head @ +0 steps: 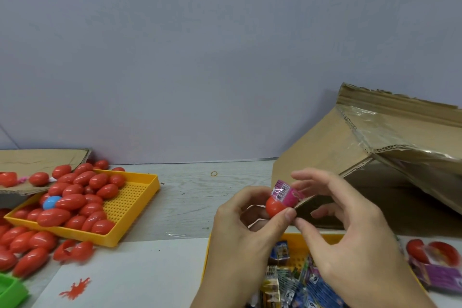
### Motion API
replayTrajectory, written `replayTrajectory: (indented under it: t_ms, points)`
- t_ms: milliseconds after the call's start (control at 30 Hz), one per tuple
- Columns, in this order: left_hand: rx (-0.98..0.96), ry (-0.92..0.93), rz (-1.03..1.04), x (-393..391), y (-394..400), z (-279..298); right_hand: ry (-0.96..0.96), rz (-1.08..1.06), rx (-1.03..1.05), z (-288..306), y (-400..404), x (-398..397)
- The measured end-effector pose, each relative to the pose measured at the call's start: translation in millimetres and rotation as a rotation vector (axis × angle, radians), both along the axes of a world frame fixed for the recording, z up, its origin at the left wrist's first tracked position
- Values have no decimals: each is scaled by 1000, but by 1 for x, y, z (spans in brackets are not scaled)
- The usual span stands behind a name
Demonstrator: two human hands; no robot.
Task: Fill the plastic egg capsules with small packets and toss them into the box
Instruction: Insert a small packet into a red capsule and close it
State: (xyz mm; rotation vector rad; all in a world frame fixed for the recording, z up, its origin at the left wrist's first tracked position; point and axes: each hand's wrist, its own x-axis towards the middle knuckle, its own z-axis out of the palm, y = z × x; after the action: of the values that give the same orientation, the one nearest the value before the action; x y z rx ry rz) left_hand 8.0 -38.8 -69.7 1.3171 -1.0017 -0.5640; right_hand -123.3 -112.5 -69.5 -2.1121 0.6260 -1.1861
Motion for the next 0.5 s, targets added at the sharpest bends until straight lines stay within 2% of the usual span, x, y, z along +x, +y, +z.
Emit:
replayTrajectory:
  t_ms: [233, 500]
  points:
    - [25, 90, 15, -3, 1, 3, 120, -84, -217, -3, 5, 8]
    - [26, 210, 25, -7, -1, 3, 58, -177, -351, -4, 6, 14]
